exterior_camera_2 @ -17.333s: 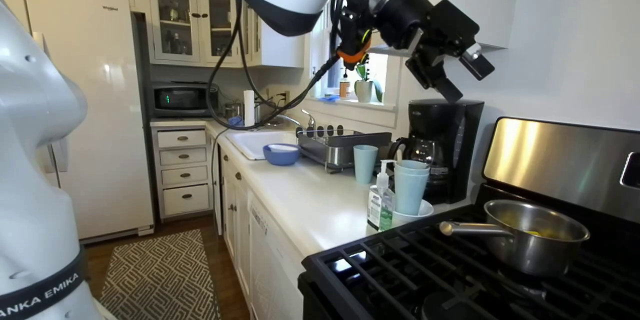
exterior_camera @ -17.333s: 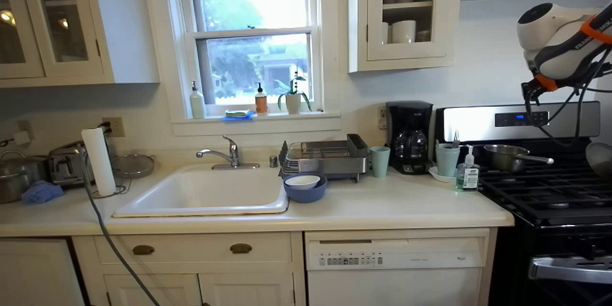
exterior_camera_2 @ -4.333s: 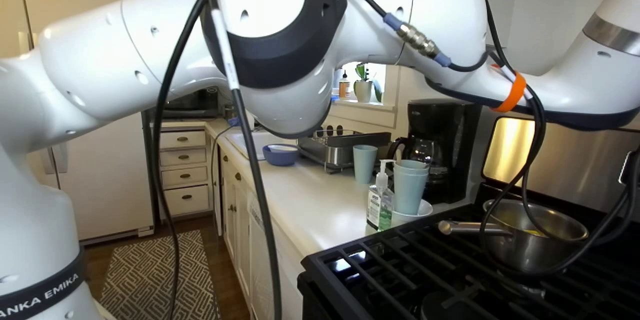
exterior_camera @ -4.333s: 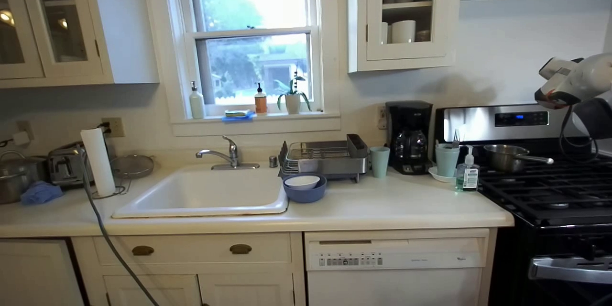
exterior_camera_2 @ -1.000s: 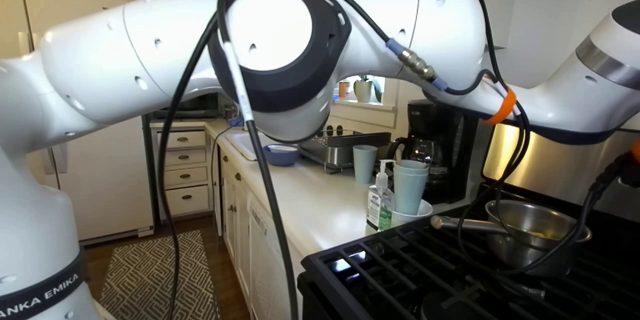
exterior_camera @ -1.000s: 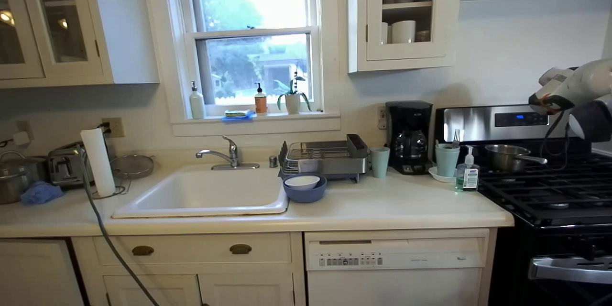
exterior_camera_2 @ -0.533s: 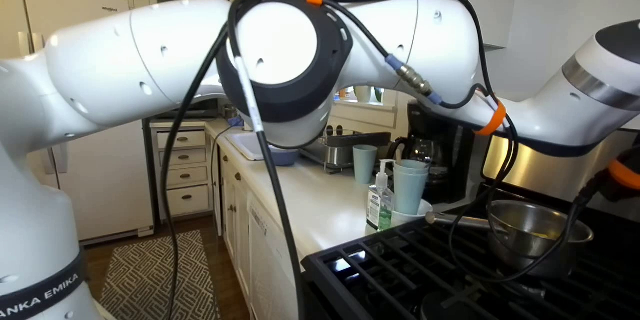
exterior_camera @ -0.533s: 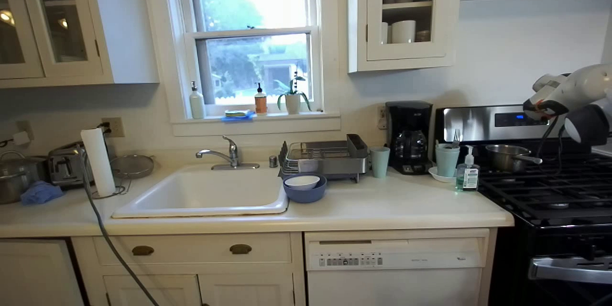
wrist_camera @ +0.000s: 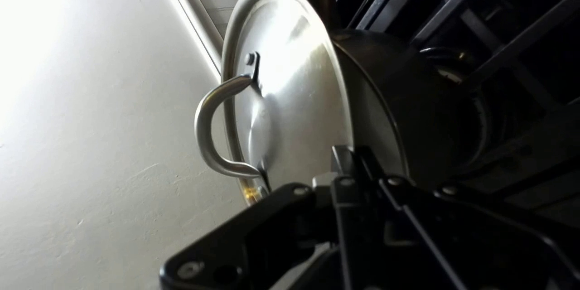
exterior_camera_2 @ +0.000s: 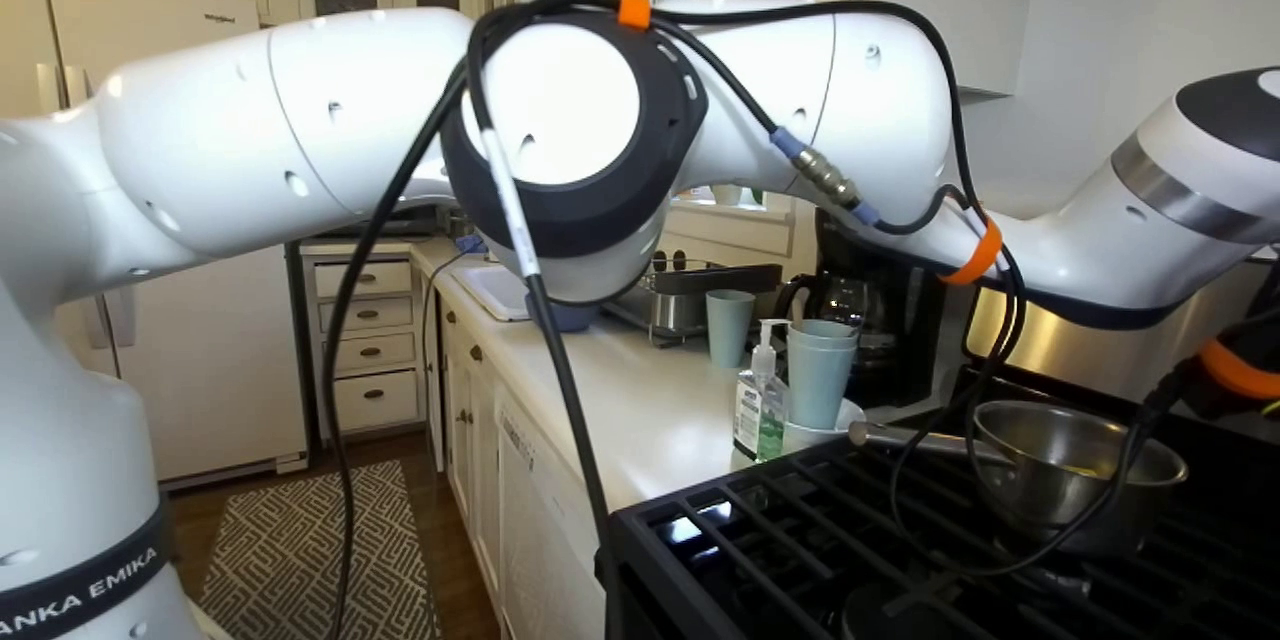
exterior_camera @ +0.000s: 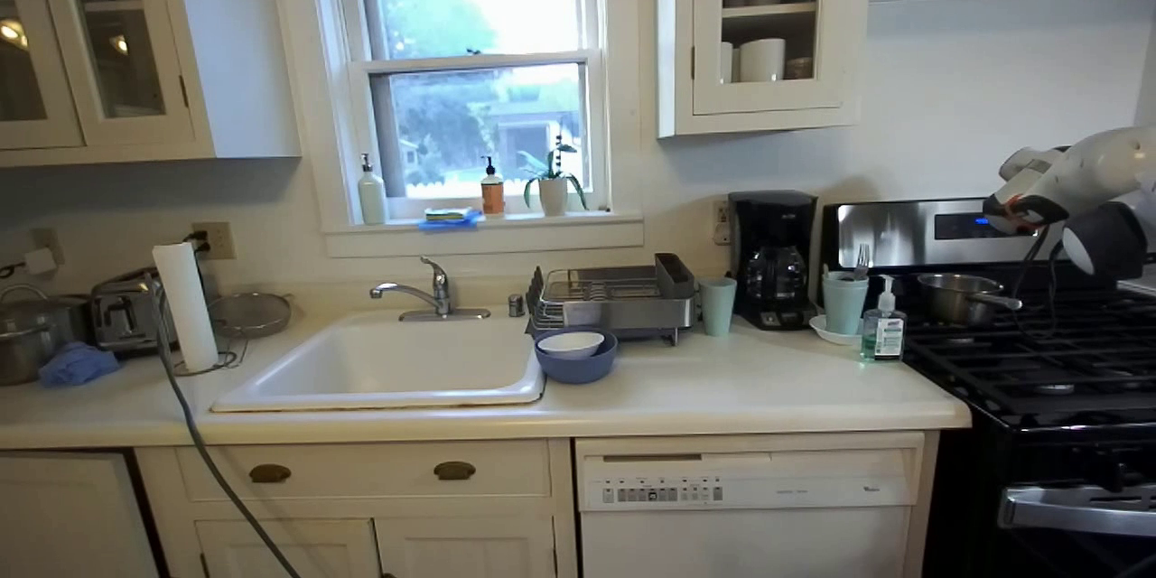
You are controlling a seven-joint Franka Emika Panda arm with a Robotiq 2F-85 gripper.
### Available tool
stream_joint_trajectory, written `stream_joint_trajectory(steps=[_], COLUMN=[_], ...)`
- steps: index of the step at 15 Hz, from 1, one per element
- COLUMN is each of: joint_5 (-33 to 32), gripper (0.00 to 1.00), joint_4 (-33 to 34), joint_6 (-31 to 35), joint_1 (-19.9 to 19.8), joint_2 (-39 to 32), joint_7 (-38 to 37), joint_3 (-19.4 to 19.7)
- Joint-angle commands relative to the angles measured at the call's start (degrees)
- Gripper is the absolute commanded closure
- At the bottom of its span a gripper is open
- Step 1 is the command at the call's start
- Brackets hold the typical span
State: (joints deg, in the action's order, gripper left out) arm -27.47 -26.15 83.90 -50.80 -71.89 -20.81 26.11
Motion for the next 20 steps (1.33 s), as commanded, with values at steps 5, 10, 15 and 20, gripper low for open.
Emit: stream_joint_trajectory(steps=[5,10,15,20], joint_5=[0.26,0.04,-0.22,-0.31], gripper=[0.98,0.98,0.98,0.98], joint_4=[1.94,1.75,1.71,1.63], joint_6=[4.63,5.66,5.49,5.13], joint_1=[0.24,0.36,0.39,0.39], joint_2=[-1.32,-1.64,-1.94,-2.13], joint_7=[1.01,0.16,0.0,-0.48], joint_3=[0.74,1.36,1.94,2.4])
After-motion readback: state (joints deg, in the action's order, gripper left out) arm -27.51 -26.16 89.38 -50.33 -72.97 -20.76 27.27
